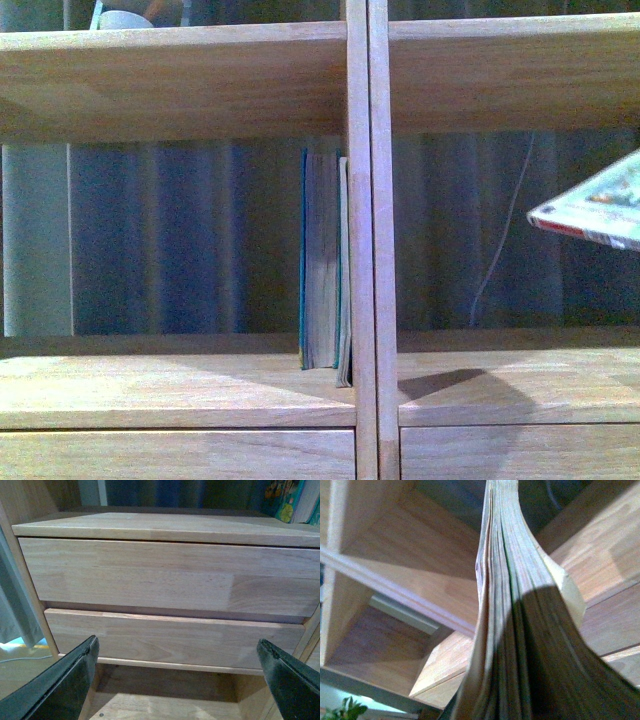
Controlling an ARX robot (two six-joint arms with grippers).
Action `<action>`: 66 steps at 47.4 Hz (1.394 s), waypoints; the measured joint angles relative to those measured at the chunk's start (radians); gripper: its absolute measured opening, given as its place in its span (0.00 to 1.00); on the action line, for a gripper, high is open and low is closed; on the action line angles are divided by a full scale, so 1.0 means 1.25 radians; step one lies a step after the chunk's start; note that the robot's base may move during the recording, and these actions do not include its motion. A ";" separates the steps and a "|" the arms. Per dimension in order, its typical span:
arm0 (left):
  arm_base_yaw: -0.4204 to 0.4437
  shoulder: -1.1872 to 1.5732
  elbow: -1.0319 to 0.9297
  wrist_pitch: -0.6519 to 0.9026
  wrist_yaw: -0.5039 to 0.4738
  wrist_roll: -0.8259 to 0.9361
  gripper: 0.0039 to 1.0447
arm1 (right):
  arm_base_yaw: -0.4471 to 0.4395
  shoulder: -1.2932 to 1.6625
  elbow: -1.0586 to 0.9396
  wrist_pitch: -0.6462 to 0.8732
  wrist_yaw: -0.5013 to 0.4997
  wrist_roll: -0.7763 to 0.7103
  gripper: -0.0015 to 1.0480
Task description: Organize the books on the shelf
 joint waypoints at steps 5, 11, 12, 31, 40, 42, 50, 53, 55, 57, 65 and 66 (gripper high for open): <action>0.000 0.000 0.000 0.000 0.000 0.000 0.93 | 0.028 -0.031 0.005 0.015 -0.008 0.000 0.07; 0.000 0.000 0.000 0.000 0.000 0.000 0.93 | 0.101 -0.060 0.029 0.016 0.016 -0.001 0.07; 0.000 0.000 0.000 0.000 0.000 0.000 0.93 | 0.119 -0.065 0.033 0.016 0.024 -0.002 0.07; 0.000 0.000 0.000 0.000 0.000 0.000 0.93 | 0.500 -0.078 0.057 0.008 0.253 -0.097 0.07; 0.000 0.000 0.000 0.000 0.000 0.000 0.93 | 0.642 -0.029 0.078 0.031 0.319 -0.146 0.07; 0.003 0.006 0.000 0.007 0.002 -0.024 0.93 | 0.654 -0.020 0.080 0.036 0.325 -0.151 0.07; 0.110 0.276 0.051 0.275 0.140 -0.248 0.93 | 0.695 0.034 0.097 0.060 0.347 -0.173 0.07; 0.142 0.367 0.087 0.345 0.187 -0.287 0.93 | 0.700 0.045 0.097 0.061 0.349 -0.174 0.07; 0.158 0.415 0.109 0.378 0.219 -0.313 0.93 | 0.700 0.050 0.097 0.063 0.351 -0.176 0.07; 0.178 0.479 0.143 0.419 0.266 -0.344 0.93 | 0.700 0.055 0.097 0.066 0.357 -0.178 0.07; 0.209 0.616 0.237 0.512 0.410 -0.519 0.93 | 0.707 0.064 0.100 0.076 0.356 -0.187 0.07; 0.209 0.623 0.243 0.522 0.416 -0.536 0.93 | 0.709 0.068 0.103 0.076 0.356 -0.188 0.07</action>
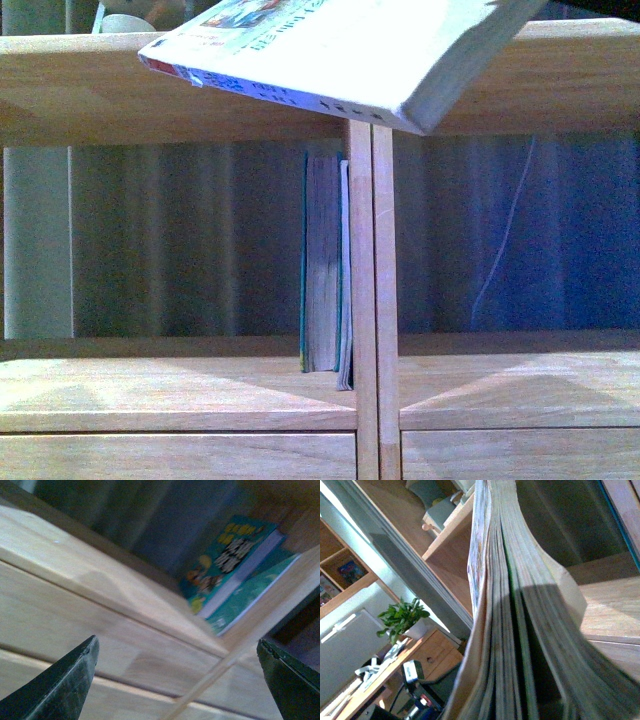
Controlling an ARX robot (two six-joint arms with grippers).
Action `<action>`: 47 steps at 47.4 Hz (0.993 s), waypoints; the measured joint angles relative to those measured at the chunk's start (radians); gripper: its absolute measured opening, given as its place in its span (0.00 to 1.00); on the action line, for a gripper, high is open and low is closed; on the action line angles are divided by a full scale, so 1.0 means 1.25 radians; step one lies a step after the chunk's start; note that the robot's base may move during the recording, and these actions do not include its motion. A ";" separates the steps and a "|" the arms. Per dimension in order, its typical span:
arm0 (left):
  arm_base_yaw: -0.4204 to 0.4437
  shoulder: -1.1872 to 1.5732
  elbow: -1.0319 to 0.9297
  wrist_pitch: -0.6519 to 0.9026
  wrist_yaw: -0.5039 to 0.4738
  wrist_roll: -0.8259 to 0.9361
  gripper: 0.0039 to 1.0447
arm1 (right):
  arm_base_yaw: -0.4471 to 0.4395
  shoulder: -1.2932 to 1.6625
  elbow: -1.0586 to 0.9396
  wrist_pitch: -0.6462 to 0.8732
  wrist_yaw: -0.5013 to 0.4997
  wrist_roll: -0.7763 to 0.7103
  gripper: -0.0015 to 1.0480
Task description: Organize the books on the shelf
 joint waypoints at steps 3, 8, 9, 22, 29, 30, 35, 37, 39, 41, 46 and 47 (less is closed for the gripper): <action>-0.027 0.040 0.047 0.064 0.011 -0.124 0.93 | 0.004 0.010 0.008 0.006 0.000 -0.002 0.07; -0.090 0.065 0.099 0.102 -0.033 -0.228 0.93 | 0.007 0.027 0.021 0.016 0.000 -0.003 0.07; -0.109 0.071 0.111 0.106 -0.050 -0.244 0.93 | 0.007 0.033 0.026 0.022 -0.001 -0.003 0.07; -0.441 0.168 0.207 0.147 -0.252 -0.377 0.93 | -0.036 0.062 0.043 0.059 -0.069 0.014 0.07; -0.520 0.232 0.251 0.160 -0.271 -0.366 0.93 | -0.045 0.062 0.034 0.061 -0.096 0.015 0.07; -0.523 0.238 0.254 0.160 -0.272 -0.364 0.93 | -0.045 0.062 0.030 0.062 -0.107 0.015 0.07; -0.534 0.256 0.264 0.164 -0.272 -0.350 0.93 | -0.043 0.058 0.016 0.061 -0.121 0.009 0.07; -0.539 0.257 0.267 0.163 -0.270 -0.343 0.93 | -0.039 0.055 0.008 0.061 -0.123 0.002 0.07; -0.545 0.258 0.270 0.161 -0.269 -0.337 0.93 | -0.035 0.052 -0.002 0.061 -0.124 -0.001 0.07; -0.548 0.258 0.274 0.159 -0.269 -0.330 0.93 | -0.029 0.049 -0.012 0.061 -0.124 -0.002 0.07; -0.559 0.257 0.283 0.151 -0.270 -0.313 0.93 | -0.011 0.044 -0.028 0.062 -0.127 -0.006 0.07; -0.561 0.257 0.283 0.151 -0.270 -0.309 0.93 | -0.005 0.043 -0.032 0.062 -0.127 -0.006 0.07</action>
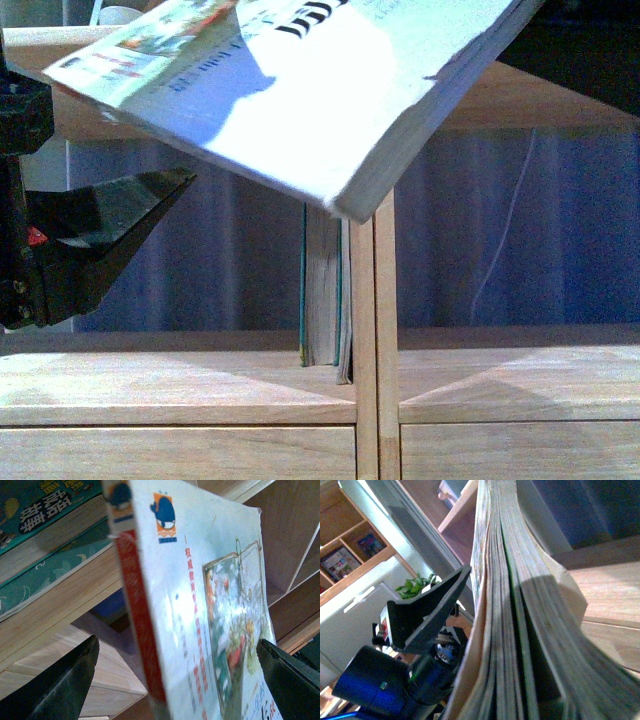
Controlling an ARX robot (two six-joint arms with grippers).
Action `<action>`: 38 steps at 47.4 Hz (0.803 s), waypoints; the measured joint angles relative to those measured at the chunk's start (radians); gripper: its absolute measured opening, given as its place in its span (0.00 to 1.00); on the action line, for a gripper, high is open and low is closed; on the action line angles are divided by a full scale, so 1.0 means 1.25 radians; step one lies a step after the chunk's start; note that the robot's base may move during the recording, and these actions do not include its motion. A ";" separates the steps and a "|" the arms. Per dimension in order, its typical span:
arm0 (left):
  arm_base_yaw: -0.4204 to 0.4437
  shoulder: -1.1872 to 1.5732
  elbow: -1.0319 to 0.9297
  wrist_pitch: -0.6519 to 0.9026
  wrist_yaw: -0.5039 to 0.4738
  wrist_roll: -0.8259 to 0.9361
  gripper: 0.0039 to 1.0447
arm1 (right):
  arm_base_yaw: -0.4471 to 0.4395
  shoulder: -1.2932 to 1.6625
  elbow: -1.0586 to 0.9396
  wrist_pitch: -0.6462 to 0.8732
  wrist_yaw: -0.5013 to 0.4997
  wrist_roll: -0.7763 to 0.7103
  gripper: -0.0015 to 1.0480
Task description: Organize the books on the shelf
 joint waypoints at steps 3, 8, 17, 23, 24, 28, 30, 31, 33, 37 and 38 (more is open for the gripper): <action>-0.005 0.000 0.001 -0.003 -0.001 0.011 0.93 | 0.008 -0.001 -0.006 0.000 0.000 -0.001 0.07; -0.015 -0.002 0.001 -0.008 -0.007 0.031 0.87 | 0.011 -0.002 -0.012 0.000 -0.002 -0.001 0.07; -0.020 -0.009 0.001 -0.015 -0.021 0.053 0.55 | 0.005 -0.005 -0.012 0.000 0.002 0.000 0.07; -0.020 -0.014 0.001 -0.015 -0.025 0.060 0.42 | 0.004 -0.005 -0.012 0.000 0.002 0.000 0.07; -0.020 -0.016 0.001 -0.015 -0.026 0.060 0.40 | 0.003 -0.006 -0.012 -0.001 0.002 0.001 0.07; -0.020 -0.020 0.001 -0.015 -0.030 0.063 0.30 | -0.001 -0.008 -0.013 -0.001 0.002 0.004 0.07; -0.020 -0.023 0.001 -0.014 -0.032 0.063 0.26 | -0.001 -0.009 -0.013 -0.001 0.002 0.006 0.07; -0.020 -0.023 0.001 -0.014 -0.033 0.063 0.23 | -0.001 -0.009 -0.013 -0.001 0.002 0.008 0.07; -0.020 -0.025 0.001 -0.014 -0.034 0.061 0.18 | -0.002 -0.009 -0.014 -0.001 0.003 0.012 0.07; -0.021 -0.032 0.001 -0.014 -0.034 0.042 0.08 | -0.003 -0.009 -0.021 -0.001 0.004 0.018 0.07; -0.021 -0.033 0.001 -0.014 -0.034 0.038 0.07 | -0.003 -0.009 -0.023 -0.001 0.004 0.019 0.07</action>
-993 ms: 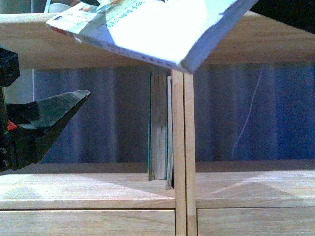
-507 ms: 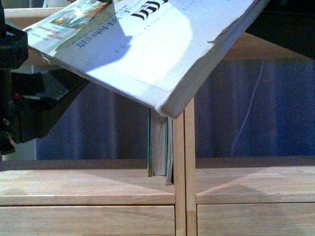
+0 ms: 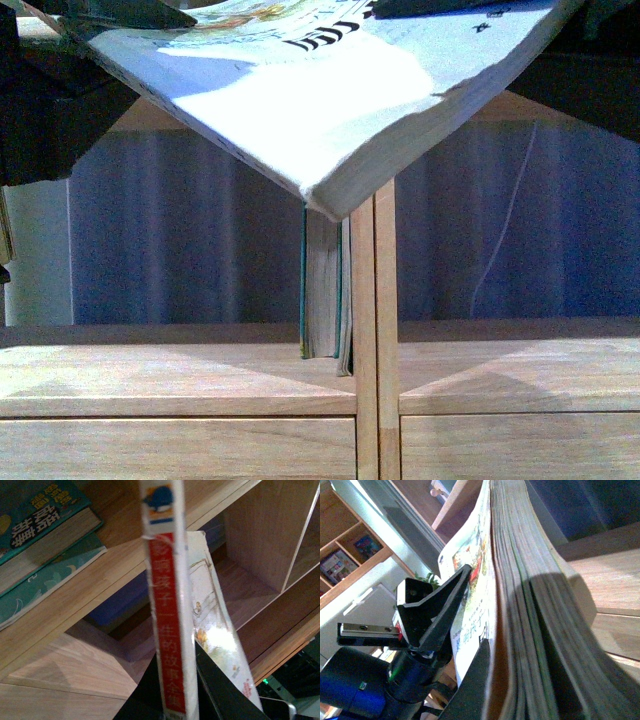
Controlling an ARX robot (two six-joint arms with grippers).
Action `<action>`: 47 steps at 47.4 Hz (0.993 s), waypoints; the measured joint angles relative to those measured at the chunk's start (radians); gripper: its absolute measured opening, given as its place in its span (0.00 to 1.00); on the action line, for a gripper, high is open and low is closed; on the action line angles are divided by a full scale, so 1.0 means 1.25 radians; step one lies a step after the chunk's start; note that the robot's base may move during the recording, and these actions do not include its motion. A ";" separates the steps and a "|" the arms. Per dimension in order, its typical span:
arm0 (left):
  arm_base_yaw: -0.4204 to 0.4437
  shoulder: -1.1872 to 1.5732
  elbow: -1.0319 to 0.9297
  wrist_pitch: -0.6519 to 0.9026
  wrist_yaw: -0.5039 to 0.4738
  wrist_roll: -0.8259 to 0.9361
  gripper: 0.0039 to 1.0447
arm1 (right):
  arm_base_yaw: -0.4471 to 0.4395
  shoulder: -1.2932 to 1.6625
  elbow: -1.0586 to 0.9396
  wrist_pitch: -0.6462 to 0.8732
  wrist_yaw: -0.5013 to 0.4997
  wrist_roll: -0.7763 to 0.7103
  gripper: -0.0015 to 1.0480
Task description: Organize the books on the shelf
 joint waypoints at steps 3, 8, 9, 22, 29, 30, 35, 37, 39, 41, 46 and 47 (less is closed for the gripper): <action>0.000 -0.002 0.000 0.000 0.001 -0.003 0.06 | 0.000 0.000 -0.001 0.000 0.002 0.003 0.07; 0.000 -0.002 0.000 0.000 0.000 -0.005 0.06 | -0.002 0.000 -0.001 -0.011 0.015 -0.001 0.09; 0.000 -0.002 0.000 0.000 0.000 -0.003 0.06 | -0.003 0.000 -0.001 -0.012 0.020 -0.003 0.13; 0.074 -0.017 0.008 -0.083 0.023 0.073 0.06 | -0.180 0.028 0.005 0.102 0.077 -0.019 0.64; 0.148 -0.021 0.027 -0.144 0.023 0.142 0.06 | -0.320 0.077 0.027 0.109 0.130 -0.034 0.82; 0.161 -0.023 0.032 -0.155 0.023 0.154 0.06 | -0.342 0.086 0.028 0.111 0.149 -0.048 0.85; 0.209 -0.033 0.049 -0.195 0.020 0.247 0.06 | -0.422 0.118 0.031 0.106 0.183 -0.113 0.94; 0.239 -0.036 0.059 -0.205 0.016 0.307 0.06 | -0.465 0.132 0.034 0.092 0.195 -0.139 0.93; 0.265 -0.036 0.067 -0.205 0.013 0.371 0.06 | -0.504 0.143 0.038 0.067 0.195 -0.150 0.93; 0.292 -0.034 0.074 -0.203 0.009 0.426 0.06 | -0.532 0.150 0.039 0.054 0.200 -0.159 0.93; 0.363 -0.012 0.089 -0.161 0.000 0.570 0.06 | -0.547 0.154 0.039 0.053 0.201 -0.167 0.93; 0.372 -0.005 0.091 -0.149 0.003 0.595 0.06 | -0.547 0.154 0.039 0.053 0.200 -0.167 0.93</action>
